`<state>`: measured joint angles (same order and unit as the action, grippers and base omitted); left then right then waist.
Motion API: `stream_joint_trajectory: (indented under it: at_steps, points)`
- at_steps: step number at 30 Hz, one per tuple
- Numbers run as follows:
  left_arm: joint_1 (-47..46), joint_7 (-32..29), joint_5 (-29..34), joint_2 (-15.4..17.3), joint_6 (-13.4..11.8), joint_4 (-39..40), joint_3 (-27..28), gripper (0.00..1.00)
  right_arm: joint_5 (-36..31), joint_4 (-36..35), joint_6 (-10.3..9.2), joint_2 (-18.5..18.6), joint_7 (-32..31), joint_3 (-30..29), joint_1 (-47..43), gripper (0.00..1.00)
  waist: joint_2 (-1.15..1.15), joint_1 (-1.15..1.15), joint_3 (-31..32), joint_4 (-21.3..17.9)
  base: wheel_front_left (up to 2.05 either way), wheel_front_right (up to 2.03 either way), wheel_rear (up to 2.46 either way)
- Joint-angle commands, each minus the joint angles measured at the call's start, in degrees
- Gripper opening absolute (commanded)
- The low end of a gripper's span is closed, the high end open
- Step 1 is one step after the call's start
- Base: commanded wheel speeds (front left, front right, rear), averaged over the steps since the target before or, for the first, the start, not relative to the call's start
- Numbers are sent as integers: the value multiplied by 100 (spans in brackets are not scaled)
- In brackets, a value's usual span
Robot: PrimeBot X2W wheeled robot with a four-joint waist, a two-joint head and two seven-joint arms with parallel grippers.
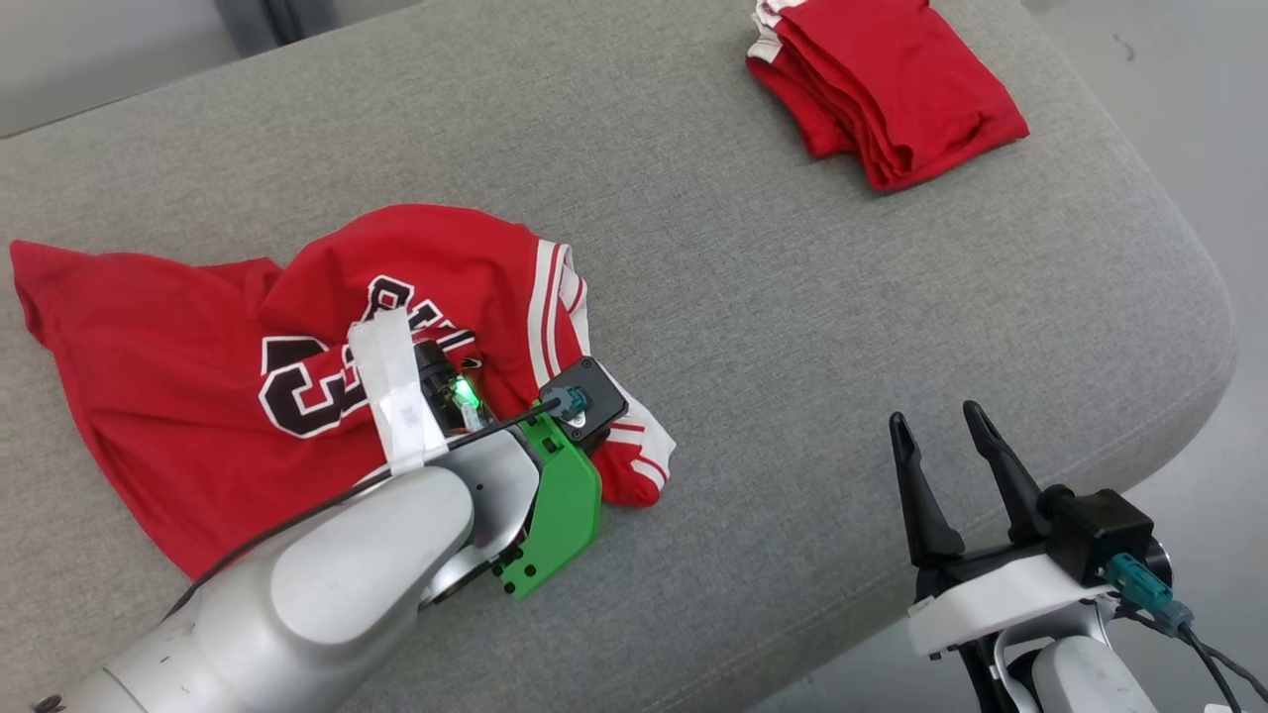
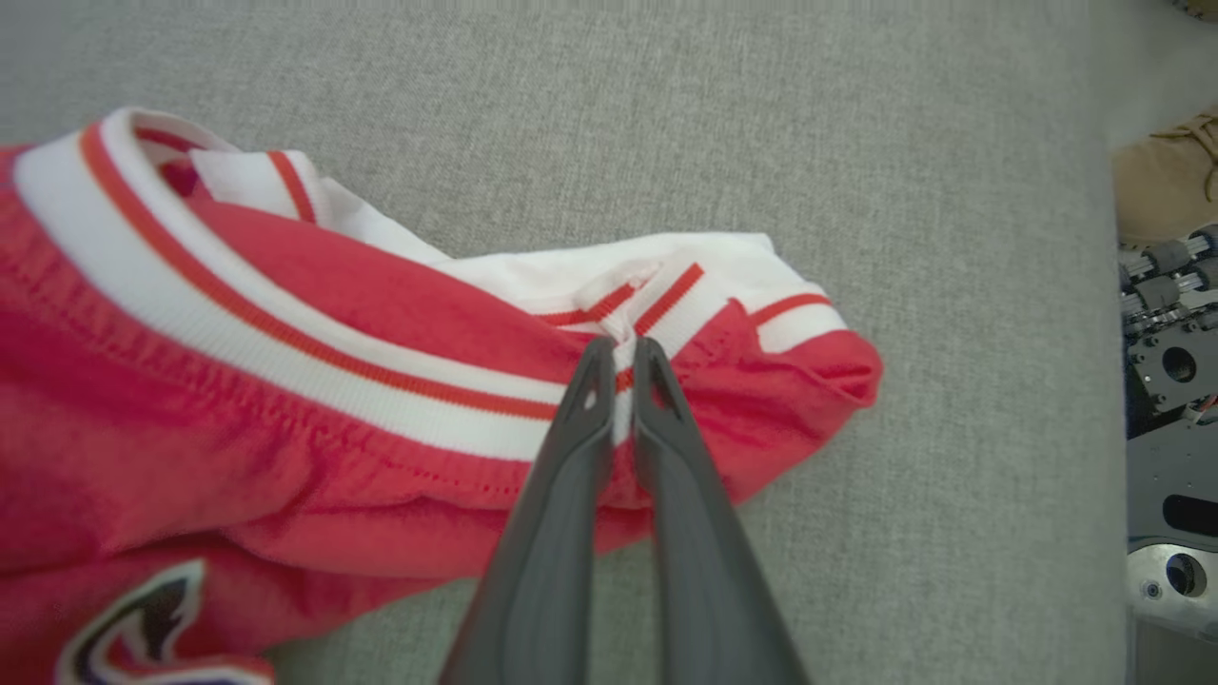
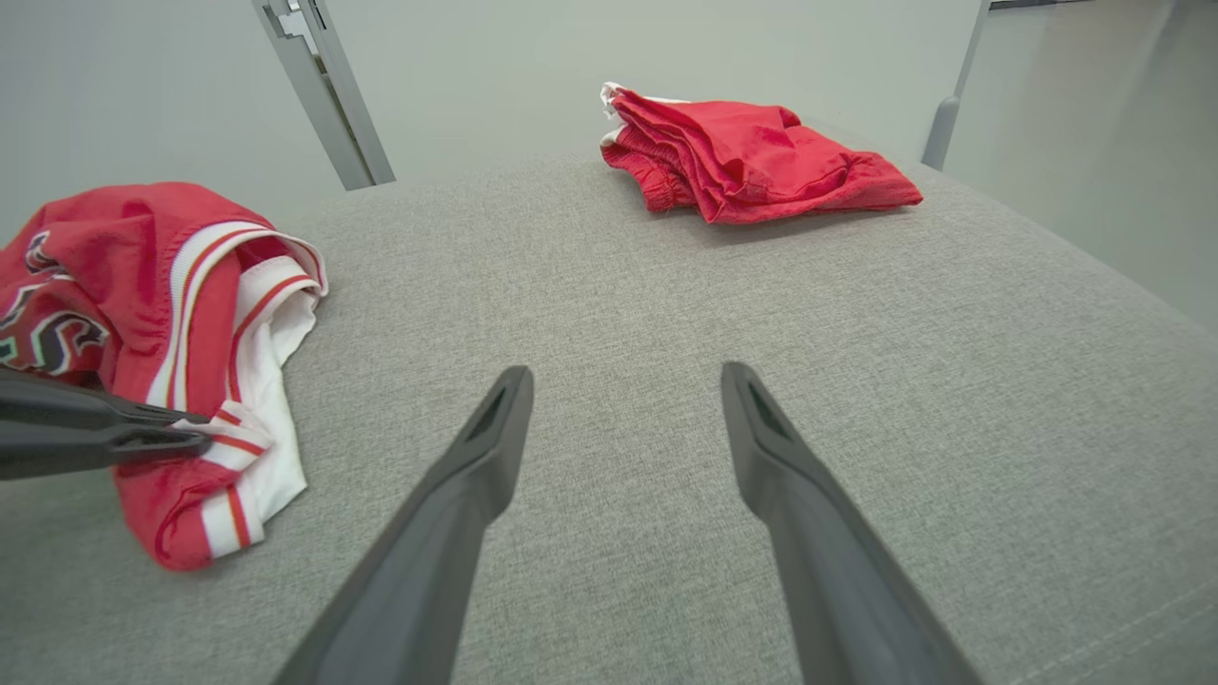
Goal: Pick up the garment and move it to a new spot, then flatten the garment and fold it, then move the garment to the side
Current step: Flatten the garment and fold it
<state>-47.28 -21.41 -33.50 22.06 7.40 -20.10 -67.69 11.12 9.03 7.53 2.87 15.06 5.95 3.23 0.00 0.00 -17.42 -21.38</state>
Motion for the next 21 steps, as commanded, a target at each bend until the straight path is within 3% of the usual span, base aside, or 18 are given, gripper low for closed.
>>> stream_joint_trajectory:
  at_steps: [1, 9, 17, 21]
  points:
    - [65, 94, -68, 26, 15, 44, 9, 0, -14, 21, -9, 4, 16, -19, -37, 100, 0, 0, 63, 57, 0, 0, 0]
    - [531, 925, -560, 91, -538, 928, 702, 0, -149, 96, -9, 4, 16, -140, -203, 100, 0, 0, 392, 229, 0, 0, 0]
    - [1368, 1199, -1275, 692, -1154, 2780, 1385, 0, -340, 111, -9, 4, 16, -292, -395, 100, 0, 0, 757, 486, 0, 0, 0]
    - [1617, 1154, -1501, 1013, -1338, 3632, 1581, 0, -382, 108, -9, 4, 16, -300, -421, 100, 0, 0, 826, 565, 0, 0, 0]
